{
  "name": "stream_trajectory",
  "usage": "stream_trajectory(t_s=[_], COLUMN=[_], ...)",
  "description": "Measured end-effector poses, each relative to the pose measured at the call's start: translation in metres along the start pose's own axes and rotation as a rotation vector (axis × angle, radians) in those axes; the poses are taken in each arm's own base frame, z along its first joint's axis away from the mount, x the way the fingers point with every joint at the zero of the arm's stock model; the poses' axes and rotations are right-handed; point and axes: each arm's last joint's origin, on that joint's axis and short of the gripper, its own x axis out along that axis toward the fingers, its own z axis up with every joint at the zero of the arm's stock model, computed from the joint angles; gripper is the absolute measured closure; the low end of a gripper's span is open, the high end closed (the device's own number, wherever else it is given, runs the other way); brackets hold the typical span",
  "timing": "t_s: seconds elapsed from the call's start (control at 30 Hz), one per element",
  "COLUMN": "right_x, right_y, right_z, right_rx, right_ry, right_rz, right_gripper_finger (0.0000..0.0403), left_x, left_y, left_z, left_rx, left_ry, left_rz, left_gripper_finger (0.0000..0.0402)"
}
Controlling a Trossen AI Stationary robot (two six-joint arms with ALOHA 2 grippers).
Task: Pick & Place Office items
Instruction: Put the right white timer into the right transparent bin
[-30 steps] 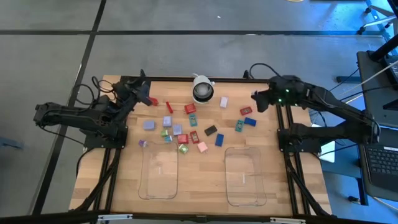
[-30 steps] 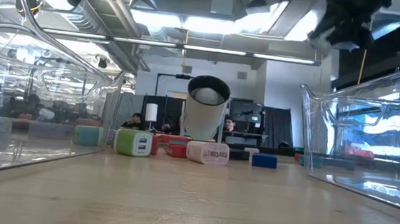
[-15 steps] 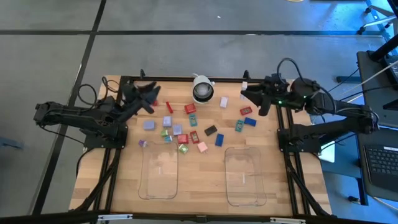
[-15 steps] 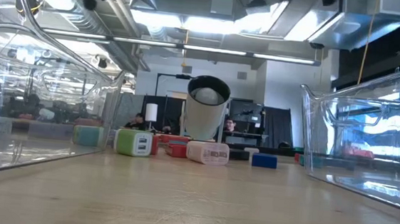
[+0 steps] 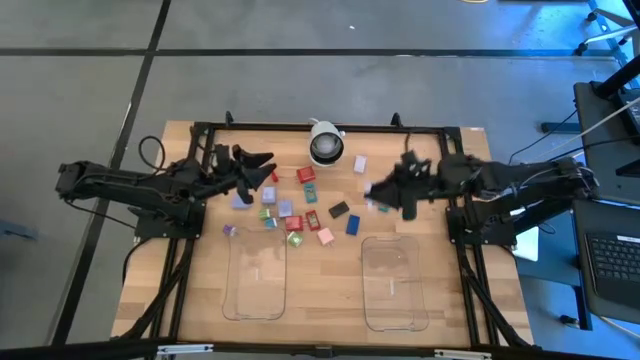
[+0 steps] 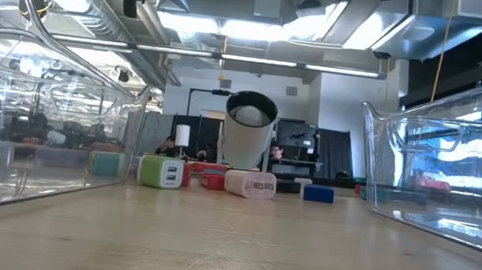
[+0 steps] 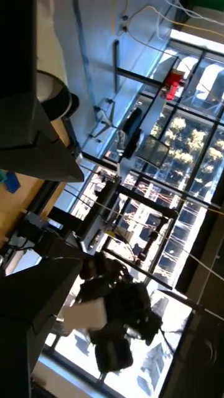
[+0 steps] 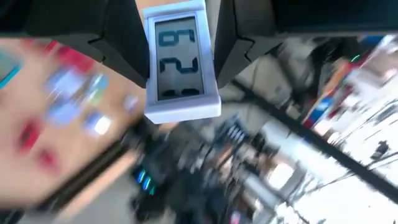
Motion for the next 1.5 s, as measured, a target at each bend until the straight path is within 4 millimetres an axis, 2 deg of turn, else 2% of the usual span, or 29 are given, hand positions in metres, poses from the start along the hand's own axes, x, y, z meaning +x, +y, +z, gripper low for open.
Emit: stream_trajectory(t_s=[0.2,0.37,0.63,0.83,1.2,1.5], right_x=[0.015,0.023,0.040,0.062,0.084,0.086], right_y=[0.009,0.011,-0.012,-0.027,-0.053,-0.055], right_z=[-0.042,-0.078,-0.129,-0.158,-0.191,-0.194], right_rx=[0.092,0.136,0.256,0.332,0.374,0.379], right_ry=[0.211,0.384,0.590,0.689,0.726,0.734], right_rz=[-0.034,-0.135,-0.478,-0.614,-0.806,-0.820], right_gripper_finger=[0.0252,0.0252,0.0251,0.0251,0.0239,0.0218], left_x=[0.006,0.010,0.014,0.015,0.015,0.015], left_y=[0.001,0.002,0.001,0.002,0.000,0.000], left_z=[-0.008,-0.015,-0.022,-0.023,-0.024,-0.024], left_rx=[-0.026,-0.091,-0.119,-0.143,-0.161,-0.187], left_ry=[0.035,0.061,0.109,0.114,0.137,0.138], left_rz=[0.016,0.028,0.001,0.005,-0.034,-0.033], left_gripper_finger=[0.0194,0.0194,0.0194,0.0194,0.0194,0.0194])
